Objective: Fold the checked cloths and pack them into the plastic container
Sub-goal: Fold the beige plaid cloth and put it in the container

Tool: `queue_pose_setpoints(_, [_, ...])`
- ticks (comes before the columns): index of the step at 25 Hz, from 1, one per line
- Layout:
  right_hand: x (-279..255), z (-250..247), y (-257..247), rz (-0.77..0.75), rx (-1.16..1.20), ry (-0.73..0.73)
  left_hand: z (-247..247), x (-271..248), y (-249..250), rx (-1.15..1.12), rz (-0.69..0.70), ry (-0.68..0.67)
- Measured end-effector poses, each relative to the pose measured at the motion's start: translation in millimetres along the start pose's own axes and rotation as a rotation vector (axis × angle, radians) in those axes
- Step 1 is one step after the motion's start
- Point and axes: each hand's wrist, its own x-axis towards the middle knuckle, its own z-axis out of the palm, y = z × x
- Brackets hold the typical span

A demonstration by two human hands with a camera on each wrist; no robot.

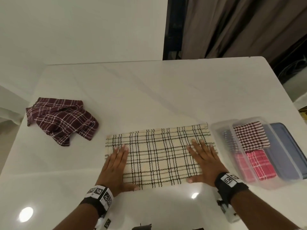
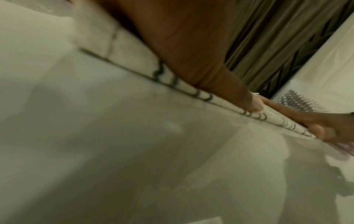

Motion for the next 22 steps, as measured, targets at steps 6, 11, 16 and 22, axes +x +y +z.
queue_pose_setpoints(6, [-18.0, 7.7, 24.3, 0.070, 0.037, 0.030, -12.5, 7.9, -12.9, 0.029, 0.076, -0.050])
queue_pose_setpoints(11, [-31.4, 8.8, 8.0, 0.231, 0.227, 0.222, -51.3, 66.0, -32.4, 0.223, 0.186, -0.169])
queue_pose_setpoints(16, [-58.9, 12.5, -35.0, 0.222, 0.308, 0.181, -99.4, 92.4, 2.5, 0.460, -0.001, 0.034])
queue_pose_setpoints(22, [-73.6, 43.0, -82.7, 0.063, 0.889, 0.109, -25.2, 14.8, 86.4, -0.104, 0.155, 0.275])
